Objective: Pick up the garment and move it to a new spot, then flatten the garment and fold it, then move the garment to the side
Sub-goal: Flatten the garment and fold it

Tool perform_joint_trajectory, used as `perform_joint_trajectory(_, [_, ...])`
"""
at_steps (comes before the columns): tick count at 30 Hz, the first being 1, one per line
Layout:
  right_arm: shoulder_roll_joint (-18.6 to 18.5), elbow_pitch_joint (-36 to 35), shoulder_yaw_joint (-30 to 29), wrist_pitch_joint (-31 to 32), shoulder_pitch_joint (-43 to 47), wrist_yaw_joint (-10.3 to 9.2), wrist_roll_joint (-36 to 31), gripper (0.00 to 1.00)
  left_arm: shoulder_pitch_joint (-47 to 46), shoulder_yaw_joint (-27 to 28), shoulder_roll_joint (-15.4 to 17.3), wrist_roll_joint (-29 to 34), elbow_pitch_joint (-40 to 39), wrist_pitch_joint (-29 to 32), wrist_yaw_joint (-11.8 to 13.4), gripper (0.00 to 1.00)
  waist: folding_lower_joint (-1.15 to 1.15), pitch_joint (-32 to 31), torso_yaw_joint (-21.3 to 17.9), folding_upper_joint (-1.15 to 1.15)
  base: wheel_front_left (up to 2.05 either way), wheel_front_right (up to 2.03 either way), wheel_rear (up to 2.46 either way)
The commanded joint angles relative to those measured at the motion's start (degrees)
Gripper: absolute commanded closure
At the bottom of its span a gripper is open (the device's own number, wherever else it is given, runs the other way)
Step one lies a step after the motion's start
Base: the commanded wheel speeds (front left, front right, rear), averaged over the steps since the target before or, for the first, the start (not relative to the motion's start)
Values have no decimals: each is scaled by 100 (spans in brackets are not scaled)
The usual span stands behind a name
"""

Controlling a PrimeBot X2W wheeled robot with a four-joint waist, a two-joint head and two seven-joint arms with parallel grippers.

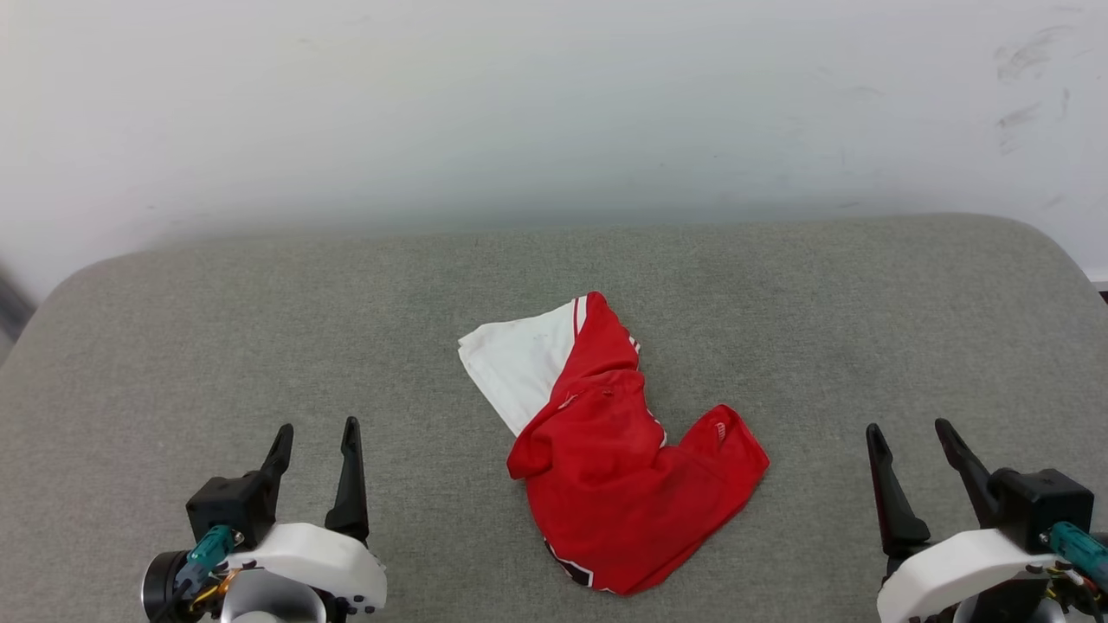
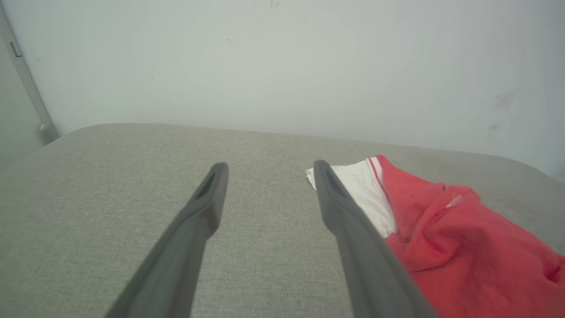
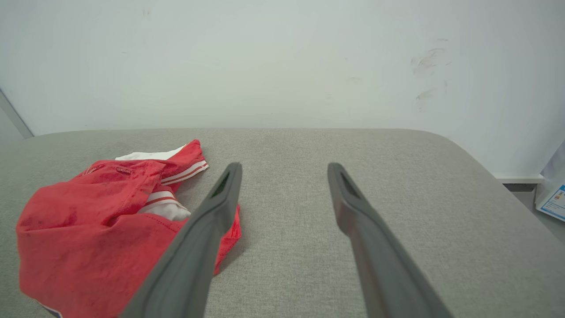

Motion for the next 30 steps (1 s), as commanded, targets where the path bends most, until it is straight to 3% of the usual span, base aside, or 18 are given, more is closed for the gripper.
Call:
perform_joint_trajectory(1, [6,13,17,64,31,-2,69,0,29,4,37,9,-33,16,-11,0,0,12,-6,0,0,0,0])
perform_joint_trajectory(8, [6,427,-205,582,-129,-2,532,0,-84,-52,19,61,-151,-10,35,0,0,76,24,0,0,0,0])
perform_joint_trajectory(13, [-5,1045,-342,1703,-534,-1,600,0,-256,-193,-47,132,-295,16,-10,0,0,223,252,0,0,0,0])
perform_joint_trajectory(21, [-337,1894,163,3399,-1595,-2,936,0,-736,-451,-193,265,-336,-55,-190,0,0,715,731,0,0,0,0])
perform_joint_trajectory(30, [-557,3133,726,4330,-2398,-3,1290,0,-1048,-677,-406,347,-89,-154,-385,0,0,985,1085,0,0,0,0])
